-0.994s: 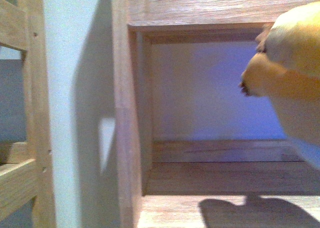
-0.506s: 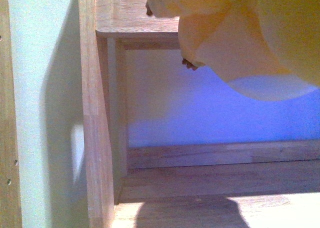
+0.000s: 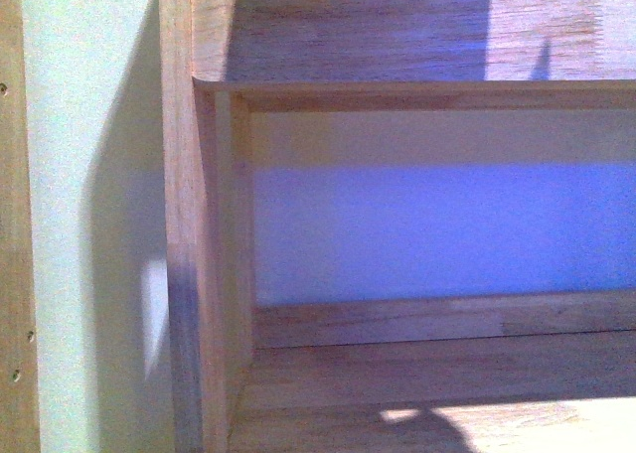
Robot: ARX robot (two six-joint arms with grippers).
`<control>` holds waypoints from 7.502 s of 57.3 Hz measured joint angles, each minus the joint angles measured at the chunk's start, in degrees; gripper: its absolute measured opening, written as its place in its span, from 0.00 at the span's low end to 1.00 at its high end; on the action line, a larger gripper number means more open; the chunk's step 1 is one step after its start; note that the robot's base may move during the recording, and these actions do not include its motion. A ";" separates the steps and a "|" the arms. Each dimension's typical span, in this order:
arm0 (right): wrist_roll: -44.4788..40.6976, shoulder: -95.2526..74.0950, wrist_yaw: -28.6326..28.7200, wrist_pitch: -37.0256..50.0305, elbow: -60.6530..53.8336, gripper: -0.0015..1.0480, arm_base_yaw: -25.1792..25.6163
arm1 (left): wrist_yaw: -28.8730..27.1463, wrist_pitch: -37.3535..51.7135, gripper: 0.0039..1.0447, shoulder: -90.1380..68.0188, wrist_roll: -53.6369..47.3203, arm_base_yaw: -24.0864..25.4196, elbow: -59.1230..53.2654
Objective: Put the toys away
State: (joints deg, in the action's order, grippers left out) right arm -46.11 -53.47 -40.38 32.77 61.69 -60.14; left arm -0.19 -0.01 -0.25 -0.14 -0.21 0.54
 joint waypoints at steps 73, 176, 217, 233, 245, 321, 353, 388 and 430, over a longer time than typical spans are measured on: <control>42.07 1.49 45.20 -22.10 11.56 0.06 52.30 | 0.00 0.00 0.94 0.00 0.00 0.00 0.00; 59.69 -39.58 51.54 -14.47 43.89 0.06 48.00 | 0.00 0.00 0.94 0.00 0.00 0.00 0.00; 63.30 -42.18 45.20 -11.34 43.80 0.06 39.45 | 0.00 0.00 0.94 0.00 0.00 0.00 0.00; 64.43 -42.16 43.65 -10.58 41.92 0.06 40.59 | 0.00 0.00 0.94 0.00 0.00 0.00 0.00; 64.57 -42.16 42.93 -10.14 40.68 0.06 41.20 | 0.00 0.00 0.94 0.00 0.00 0.00 0.00; 37.27 -29.20 12.15 -9.03 34.47 0.94 36.70 | 0.00 0.00 0.94 0.00 0.00 0.00 0.00; 15.52 -4.57 -0.46 7.21 8.94 0.94 31.10 | 0.00 0.00 0.94 0.00 0.00 0.00 0.00; 29.99 20.35 15.85 -10.54 -15.10 0.94 56.30 | 0.00 0.00 0.94 0.00 0.00 0.00 0.00; 62.38 38.91 40.30 -13.53 -50.75 0.94 67.63 | -0.02 0.00 0.94 0.00 0.00 0.00 0.00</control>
State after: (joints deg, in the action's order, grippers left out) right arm 16.27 -14.57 -0.08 19.25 10.94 7.49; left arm -0.21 -0.01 -0.25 -0.14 -0.21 0.54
